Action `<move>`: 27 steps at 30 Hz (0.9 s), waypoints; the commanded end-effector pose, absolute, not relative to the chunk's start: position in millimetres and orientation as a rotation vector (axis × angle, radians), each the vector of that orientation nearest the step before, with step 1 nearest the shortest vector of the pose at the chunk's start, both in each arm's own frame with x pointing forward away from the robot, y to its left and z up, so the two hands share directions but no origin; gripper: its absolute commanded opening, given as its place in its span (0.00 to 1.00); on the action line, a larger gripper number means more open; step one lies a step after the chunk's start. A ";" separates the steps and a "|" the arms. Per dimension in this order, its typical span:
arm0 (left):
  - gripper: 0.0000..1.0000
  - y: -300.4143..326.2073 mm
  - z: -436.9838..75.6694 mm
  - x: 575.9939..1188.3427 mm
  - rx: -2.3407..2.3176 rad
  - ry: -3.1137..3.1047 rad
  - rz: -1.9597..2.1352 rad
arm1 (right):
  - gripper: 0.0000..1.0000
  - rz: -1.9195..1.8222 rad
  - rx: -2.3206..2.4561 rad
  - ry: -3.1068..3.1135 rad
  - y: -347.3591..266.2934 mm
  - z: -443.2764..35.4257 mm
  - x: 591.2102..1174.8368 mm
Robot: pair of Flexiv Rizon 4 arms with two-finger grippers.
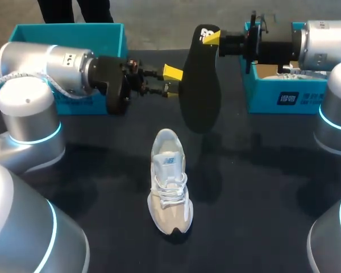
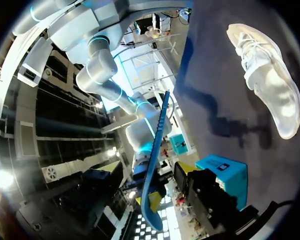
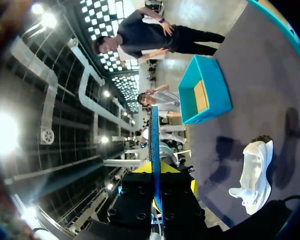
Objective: Take the shoe out of the shoebox, open the shoe tongue, remove and reinsert the insole, then place the shoe into the shoebox
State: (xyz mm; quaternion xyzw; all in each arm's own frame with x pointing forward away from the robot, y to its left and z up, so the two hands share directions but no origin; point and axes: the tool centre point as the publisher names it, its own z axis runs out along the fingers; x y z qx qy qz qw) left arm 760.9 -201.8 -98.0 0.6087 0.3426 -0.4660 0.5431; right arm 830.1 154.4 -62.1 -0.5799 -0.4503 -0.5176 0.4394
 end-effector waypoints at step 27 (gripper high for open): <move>0.18 -239.9 -87.8 741.8 1.346 0.873 -1.100 | 0.00 -1.286 -1.443 -1.118 156.5 -62.5 830.8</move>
